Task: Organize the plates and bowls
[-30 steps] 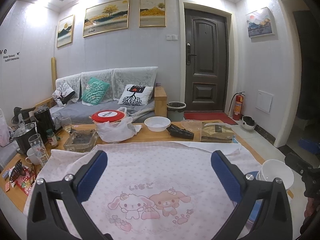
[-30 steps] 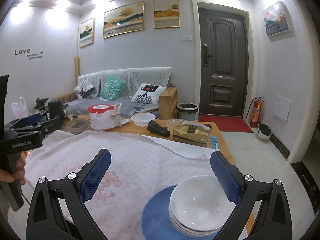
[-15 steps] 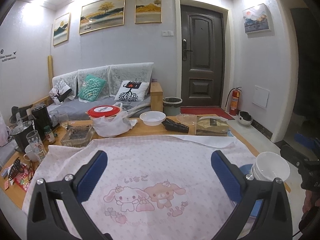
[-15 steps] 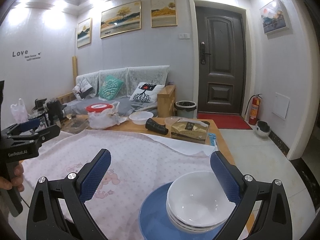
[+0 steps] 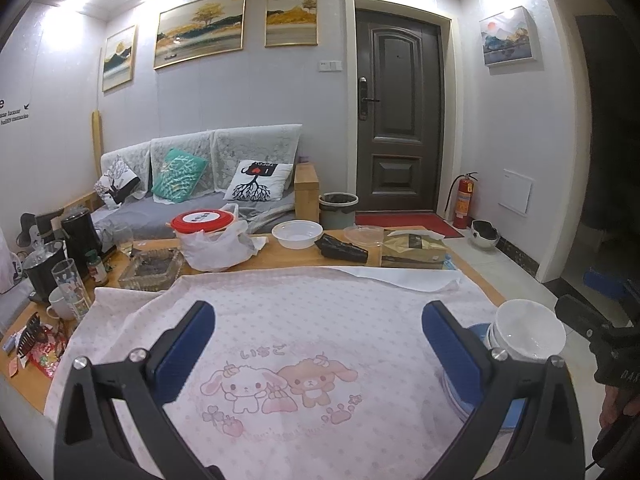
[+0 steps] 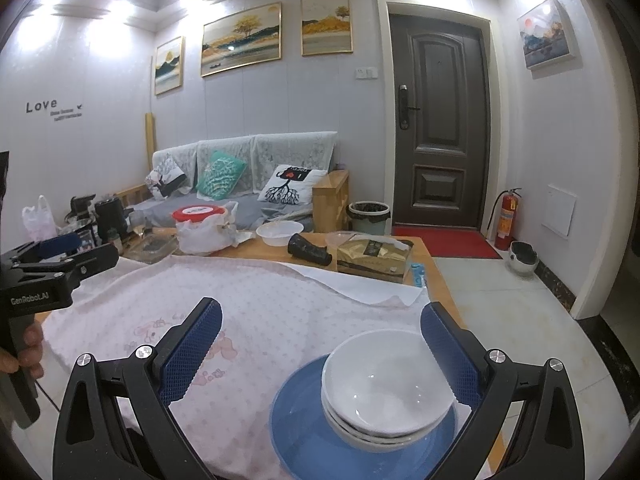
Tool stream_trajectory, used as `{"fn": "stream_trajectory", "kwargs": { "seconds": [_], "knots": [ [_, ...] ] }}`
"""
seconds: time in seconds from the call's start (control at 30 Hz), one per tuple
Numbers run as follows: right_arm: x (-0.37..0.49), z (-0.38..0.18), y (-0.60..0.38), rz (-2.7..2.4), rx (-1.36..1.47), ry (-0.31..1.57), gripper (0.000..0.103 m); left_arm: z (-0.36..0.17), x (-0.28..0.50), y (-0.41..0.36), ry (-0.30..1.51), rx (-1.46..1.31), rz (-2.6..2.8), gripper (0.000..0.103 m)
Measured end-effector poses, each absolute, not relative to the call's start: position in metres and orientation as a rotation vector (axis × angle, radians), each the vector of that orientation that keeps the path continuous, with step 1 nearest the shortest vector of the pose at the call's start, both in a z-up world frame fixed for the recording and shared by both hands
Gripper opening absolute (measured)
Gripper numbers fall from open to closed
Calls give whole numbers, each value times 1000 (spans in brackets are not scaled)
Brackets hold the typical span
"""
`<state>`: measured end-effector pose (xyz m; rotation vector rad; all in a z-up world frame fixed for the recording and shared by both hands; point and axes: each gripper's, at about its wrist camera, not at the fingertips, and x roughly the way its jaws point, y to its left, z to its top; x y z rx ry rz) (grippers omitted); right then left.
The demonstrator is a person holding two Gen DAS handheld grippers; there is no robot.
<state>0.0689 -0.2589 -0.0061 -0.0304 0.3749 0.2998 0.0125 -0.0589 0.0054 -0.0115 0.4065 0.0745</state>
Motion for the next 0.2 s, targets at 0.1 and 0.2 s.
{"fn": "stream_trajectory", "kwargs": {
  "seconds": [0.1, 0.2],
  "knots": [
    [65, -7, -263, 296, -25, 371, 99, 6, 10, -61, 406, -5, 66, 103],
    [63, -7, -265, 294, -23, 371, 99, 6, 8, -62, 408, -1, 74, 103]
  ]
}}
